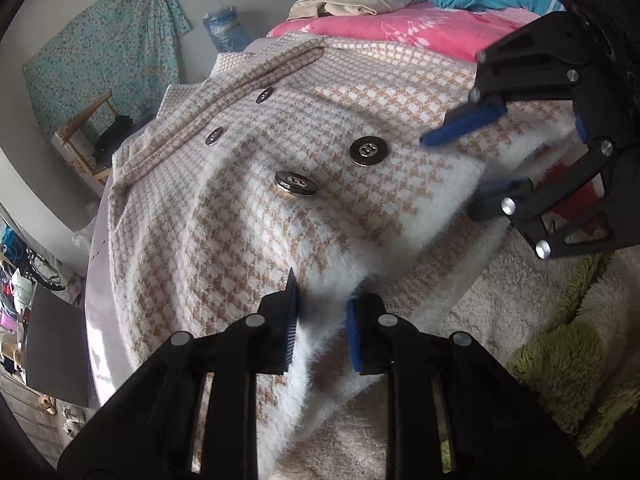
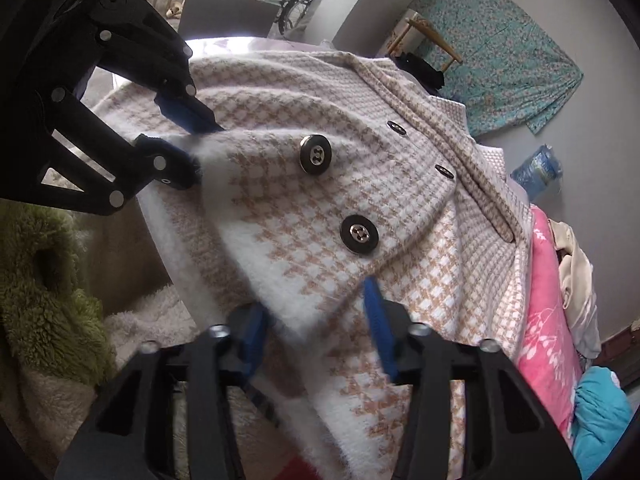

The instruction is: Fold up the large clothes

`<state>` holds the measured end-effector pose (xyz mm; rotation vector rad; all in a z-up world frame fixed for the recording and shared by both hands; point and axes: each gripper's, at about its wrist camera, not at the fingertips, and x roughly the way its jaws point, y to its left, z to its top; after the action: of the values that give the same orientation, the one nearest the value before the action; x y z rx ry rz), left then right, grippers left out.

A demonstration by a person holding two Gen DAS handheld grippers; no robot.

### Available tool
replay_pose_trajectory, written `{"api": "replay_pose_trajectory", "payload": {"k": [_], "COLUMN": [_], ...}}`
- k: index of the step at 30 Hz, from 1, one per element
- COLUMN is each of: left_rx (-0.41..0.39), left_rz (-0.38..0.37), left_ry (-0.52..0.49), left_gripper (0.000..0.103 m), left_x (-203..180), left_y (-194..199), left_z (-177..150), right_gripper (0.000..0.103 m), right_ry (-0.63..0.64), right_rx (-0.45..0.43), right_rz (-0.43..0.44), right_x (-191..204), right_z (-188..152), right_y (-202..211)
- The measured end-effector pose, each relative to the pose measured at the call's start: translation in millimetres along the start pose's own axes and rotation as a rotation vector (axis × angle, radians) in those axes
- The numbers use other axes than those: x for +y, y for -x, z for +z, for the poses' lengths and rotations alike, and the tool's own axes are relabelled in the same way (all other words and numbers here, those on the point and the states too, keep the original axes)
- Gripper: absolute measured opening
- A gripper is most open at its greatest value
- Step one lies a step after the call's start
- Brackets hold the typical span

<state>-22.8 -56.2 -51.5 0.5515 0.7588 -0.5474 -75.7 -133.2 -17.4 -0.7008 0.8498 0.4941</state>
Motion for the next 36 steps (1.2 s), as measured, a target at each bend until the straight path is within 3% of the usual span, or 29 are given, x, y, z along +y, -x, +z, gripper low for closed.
{"api": "replay_pose_trajectory", "payload": {"k": [3, 6, 10, 14, 18, 22, 24, 27, 29, 31, 34, 36], "left_rx": [-0.008, -0.022, -0.009, 0.063, 0.108, 0.107, 0.103, 0.098, 0.098, 0.105, 0.155, 0.192], "left_rz": [-0.007, -0.033, -0.070, -0.090, -0.118, -0.195, -0.204, -0.195, -0.155, -0.109, -0.057, -0.066], "left_ry": [-0.024, -0.061, -0.098, -0.140, -0.071, 0.067, 0.154, 0.309, 0.434, 0.564, 0.767, 0.854], "left_gripper": [0.012, 0.009, 0.008, 0.008, 0.012, 0.022, 0.038, 0.042, 0.047, 0.049, 0.051, 0.050], "left_x": [0, 2, 5, -5, 2, 25, 40, 65, 85, 106, 136, 145], "left_y": [5, 20, 33, 10, -5, 14, 25, 40, 46, 48, 36, 25], "left_z": [2, 4, 5, -6, -11, -13, -20, -36, -49, -65, -89, -102], "right_gripper": [0.011, 0.010, 0.010, 0.010, 0.010, 0.025, 0.041, 0.046, 0.048, 0.060, 0.061, 0.061], "right_ry": [-0.064, -0.096, -0.037, 0.014, 0.006, -0.080, -0.132, -0.262, -0.409, -0.590, -0.870, -0.997], "right_rx": [0.001, 0.001, -0.004, 0.072, 0.112, 0.131, 0.142, 0.144, 0.132, 0.109, 0.074, 0.086], "right_rz": [0.070, 0.175, 0.229, 0.275, 0.295, 0.337, 0.359, 0.368, 0.355, 0.306, 0.240, 0.211], "right_x": [-13, -29, -38, -27, -19, -33, -37, -52, -73, -100, -135, -147], "right_z": [7, 14, 20, 12, 4, 3, -4, -20, -34, -53, -89, -110], "right_y": [0, 17, 36, 14, -9, 1, 8, 21, 29, 35, 39, 35]}}
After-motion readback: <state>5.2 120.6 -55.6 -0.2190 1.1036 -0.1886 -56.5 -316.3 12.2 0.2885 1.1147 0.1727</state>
